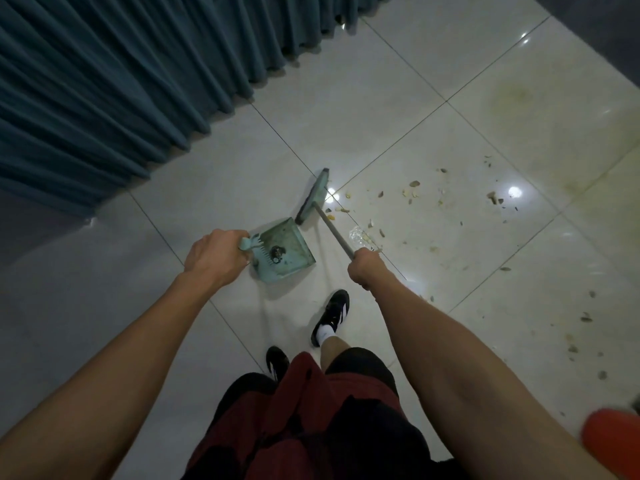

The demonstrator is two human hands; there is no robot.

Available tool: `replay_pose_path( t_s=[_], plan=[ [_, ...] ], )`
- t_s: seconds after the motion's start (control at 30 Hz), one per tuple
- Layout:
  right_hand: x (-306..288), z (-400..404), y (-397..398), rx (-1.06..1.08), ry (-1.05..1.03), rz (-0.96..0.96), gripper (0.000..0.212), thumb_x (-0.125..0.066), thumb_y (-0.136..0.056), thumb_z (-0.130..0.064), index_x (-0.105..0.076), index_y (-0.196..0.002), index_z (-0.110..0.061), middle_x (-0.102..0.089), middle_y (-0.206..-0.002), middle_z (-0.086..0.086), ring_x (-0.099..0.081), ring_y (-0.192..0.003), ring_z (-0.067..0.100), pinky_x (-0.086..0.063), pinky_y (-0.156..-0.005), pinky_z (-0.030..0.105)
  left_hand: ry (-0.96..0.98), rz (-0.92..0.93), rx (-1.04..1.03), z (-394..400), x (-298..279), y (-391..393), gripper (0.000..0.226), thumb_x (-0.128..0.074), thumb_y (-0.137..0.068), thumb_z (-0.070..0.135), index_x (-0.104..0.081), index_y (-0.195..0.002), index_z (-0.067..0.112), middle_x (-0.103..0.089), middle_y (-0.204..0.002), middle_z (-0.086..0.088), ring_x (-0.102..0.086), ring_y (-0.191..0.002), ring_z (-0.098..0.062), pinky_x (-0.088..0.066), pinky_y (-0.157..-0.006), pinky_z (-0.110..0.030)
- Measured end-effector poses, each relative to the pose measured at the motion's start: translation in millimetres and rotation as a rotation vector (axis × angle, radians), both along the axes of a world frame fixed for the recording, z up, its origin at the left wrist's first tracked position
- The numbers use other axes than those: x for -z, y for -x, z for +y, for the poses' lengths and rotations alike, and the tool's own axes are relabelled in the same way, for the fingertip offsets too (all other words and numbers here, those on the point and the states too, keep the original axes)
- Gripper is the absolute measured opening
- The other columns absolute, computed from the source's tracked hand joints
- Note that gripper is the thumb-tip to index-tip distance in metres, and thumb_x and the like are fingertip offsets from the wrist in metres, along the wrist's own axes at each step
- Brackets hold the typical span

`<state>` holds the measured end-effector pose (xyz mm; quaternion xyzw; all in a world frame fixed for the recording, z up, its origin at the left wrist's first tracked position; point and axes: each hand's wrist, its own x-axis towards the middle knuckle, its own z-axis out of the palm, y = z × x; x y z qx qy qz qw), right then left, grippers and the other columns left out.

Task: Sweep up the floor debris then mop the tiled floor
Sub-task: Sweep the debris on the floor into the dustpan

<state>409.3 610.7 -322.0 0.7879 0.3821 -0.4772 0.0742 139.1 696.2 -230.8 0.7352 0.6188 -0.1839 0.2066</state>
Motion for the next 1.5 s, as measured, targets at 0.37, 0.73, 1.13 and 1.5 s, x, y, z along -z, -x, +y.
replay_pose_path(
  t_s=[0.37,0.73,1.13,1.5],
  plan=[
    [1,-35,-16,0.065,0.083,-0.133,0.035,-0.048,-0.092,-0.005,-0.054,-0.126,-0.009,-0.060,-0.105,0.008,-0.062,-0.093,0.026,-0.049,-0.074,0.034,0.007,-0.036,0.153,23,5,-21,0.009,-0.061,-0.092,0.034,-0.066,-0.088,0.028,-0.067,-0.085,-0.003,-0.065,-0.077,-0.030,-0.056,-0.069,-0.036],
    [-6,-128,22,0.231,0.175,-0.206,0.034,-0.048,-0.093,-0.005,-0.055,-0.126,-0.007,-0.063,-0.103,0.008,-0.066,-0.101,0.025,-0.052,-0.098,0.042,0.002,-0.111,0.375,19,20,-12,0.011,-0.066,-0.089,0.033,-0.067,-0.100,0.035,-0.069,-0.085,0.001,-0.064,-0.071,-0.025,-0.055,-0.064,-0.033],
    [-15,-242,15,0.437,0.249,-0.229,0.035,-0.048,-0.093,-0.008,-0.056,-0.126,-0.011,-0.061,-0.116,0.008,-0.062,-0.103,0.025,-0.046,-0.073,0.033,0.028,-0.109,0.601,-39,13,-75,0.007,-0.060,-0.094,0.033,-0.064,-0.091,0.029,-0.062,-0.075,0.004,-0.061,-0.065,-0.020,-0.051,-0.059,-0.030],
    [-17,-350,-8,0.679,0.173,-0.236,0.029,-0.048,-0.091,-0.018,-0.057,-0.118,-0.012,-0.049,-0.081,0.000,-0.055,-0.077,0.022,-0.044,-0.066,0.031,-0.003,-0.064,0.745,-123,7,-141,0.007,-0.064,-0.092,0.022,-0.066,-0.090,0.029,-0.064,-0.078,0.000,-0.061,-0.068,-0.022,-0.053,-0.063,-0.034]
  ],
)
